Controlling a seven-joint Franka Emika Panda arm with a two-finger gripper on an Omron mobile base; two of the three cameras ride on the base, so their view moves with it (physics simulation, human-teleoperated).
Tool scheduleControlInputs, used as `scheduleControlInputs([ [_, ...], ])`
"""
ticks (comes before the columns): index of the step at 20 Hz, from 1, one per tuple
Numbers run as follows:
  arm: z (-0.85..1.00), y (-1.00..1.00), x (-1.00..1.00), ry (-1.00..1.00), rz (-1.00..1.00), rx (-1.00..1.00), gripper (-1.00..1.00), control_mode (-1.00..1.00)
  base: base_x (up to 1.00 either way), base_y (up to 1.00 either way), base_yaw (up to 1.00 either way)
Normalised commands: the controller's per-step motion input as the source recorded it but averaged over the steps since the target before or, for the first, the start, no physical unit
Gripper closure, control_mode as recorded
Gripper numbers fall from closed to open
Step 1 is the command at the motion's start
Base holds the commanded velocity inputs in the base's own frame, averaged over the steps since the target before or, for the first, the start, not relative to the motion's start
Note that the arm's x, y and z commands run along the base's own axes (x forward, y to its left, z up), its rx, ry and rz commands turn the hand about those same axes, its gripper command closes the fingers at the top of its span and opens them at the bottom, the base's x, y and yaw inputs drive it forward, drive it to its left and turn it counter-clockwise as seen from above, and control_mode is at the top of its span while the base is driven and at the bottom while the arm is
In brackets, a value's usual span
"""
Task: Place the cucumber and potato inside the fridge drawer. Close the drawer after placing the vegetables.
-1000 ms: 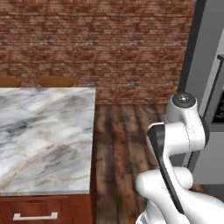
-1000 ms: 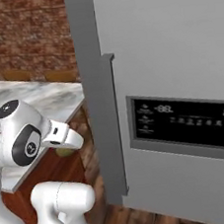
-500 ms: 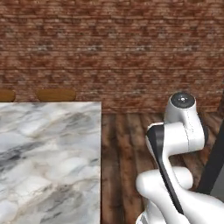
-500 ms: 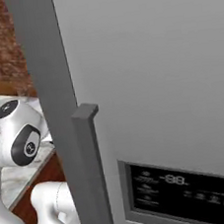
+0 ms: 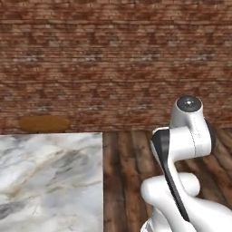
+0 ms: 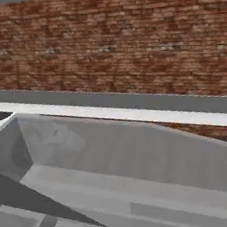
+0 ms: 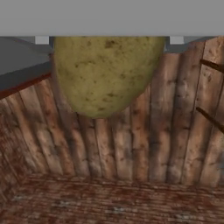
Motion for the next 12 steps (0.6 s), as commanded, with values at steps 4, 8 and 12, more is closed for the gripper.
scheduleControlInputs([
  [4, 0.00, 0.00, 0.00, 0.00, 0.00, 0.00, 1.00, 1.00, 0.91, -0.14, -0.28],
  [8, 0.00, 0.00, 0.00, 0.00, 0.00, 0.00, 1.00, 1.00, 0.43, -0.09, -0.69],
  [12, 0.00, 0.00, 0.00, 0.00, 0.00, 0.00, 1.00, 1.00, 0.23, 0.00, -0.95],
])
